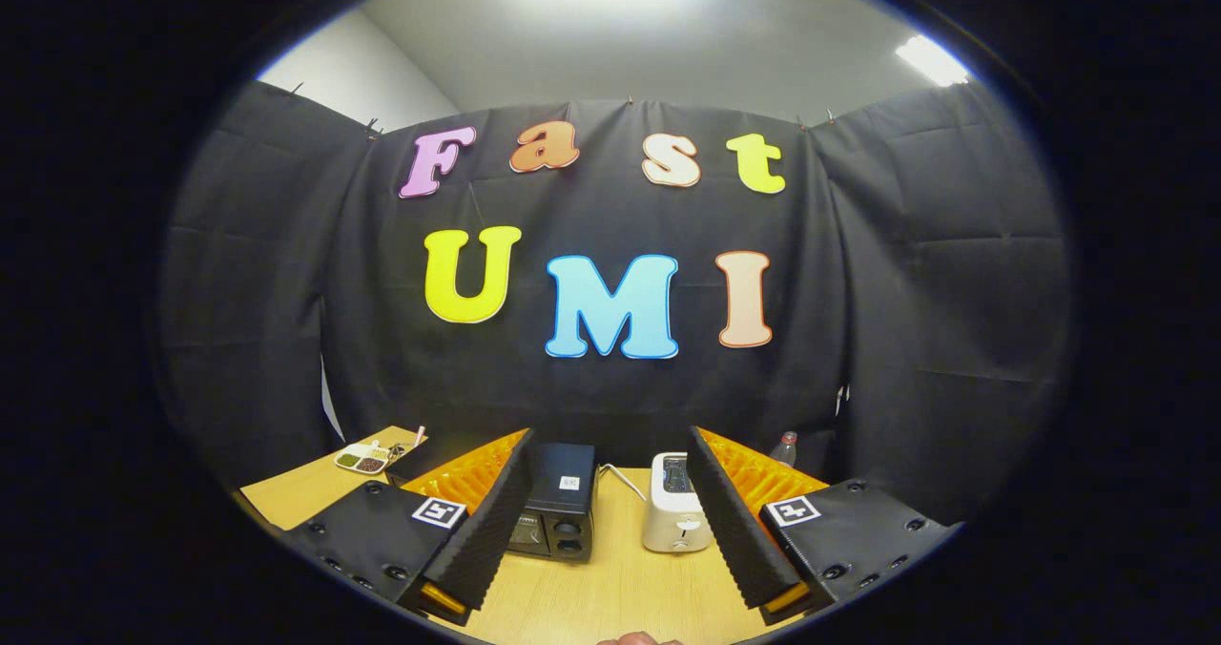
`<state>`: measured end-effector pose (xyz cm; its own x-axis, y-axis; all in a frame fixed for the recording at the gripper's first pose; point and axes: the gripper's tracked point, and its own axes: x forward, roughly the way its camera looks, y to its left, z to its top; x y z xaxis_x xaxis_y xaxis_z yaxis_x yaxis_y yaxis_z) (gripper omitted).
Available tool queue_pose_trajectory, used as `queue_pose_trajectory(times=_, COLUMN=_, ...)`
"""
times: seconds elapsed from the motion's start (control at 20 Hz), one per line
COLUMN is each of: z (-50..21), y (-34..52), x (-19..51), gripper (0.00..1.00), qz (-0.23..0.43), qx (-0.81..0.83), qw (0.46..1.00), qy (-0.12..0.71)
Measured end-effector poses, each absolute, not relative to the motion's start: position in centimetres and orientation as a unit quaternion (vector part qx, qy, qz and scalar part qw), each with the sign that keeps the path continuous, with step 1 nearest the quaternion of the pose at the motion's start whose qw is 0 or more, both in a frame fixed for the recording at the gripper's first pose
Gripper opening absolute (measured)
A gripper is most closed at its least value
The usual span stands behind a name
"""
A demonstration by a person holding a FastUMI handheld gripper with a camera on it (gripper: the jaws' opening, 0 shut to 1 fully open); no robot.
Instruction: Open the toaster oven, put the food inside, and close the toaster oven door.
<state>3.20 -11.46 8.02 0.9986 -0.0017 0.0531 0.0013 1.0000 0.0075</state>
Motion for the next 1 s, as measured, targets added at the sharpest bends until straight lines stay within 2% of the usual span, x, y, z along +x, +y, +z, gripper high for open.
queue_pose_trajectory(times=0.35, z=9.3, y=-9.2, x=5.7, gripper=0.98, qz=-0.013, qx=0.031, qw=0.999, qy=-0.025)
queue_pose_trajectory(times=0.55, z=8.6, y=-10.6, x=6.8, gripper=0.99, qz=-0.092, qx=0.047, qw=0.995, qy=0.009)
queue_pose_trajectory(times=0.65, z=8.0, y=-8.7, x=7.7, gripper=0.98, qz=-0.078, qx=0.059, qw=0.995, qy=0.022)
queue_pose_trajectory(times=0.85, z=7.7, y=-9.5, x=8.1, gripper=0.99, qz=-0.115, qx=-0.011, qw=0.993, qy=0.027)
queue_pose_trajectory(times=1.0, z=7.3, y=-8.1, x=8.4, gripper=0.99, qz=-0.101, qx=-0.015, qw=0.994, qy=0.030)
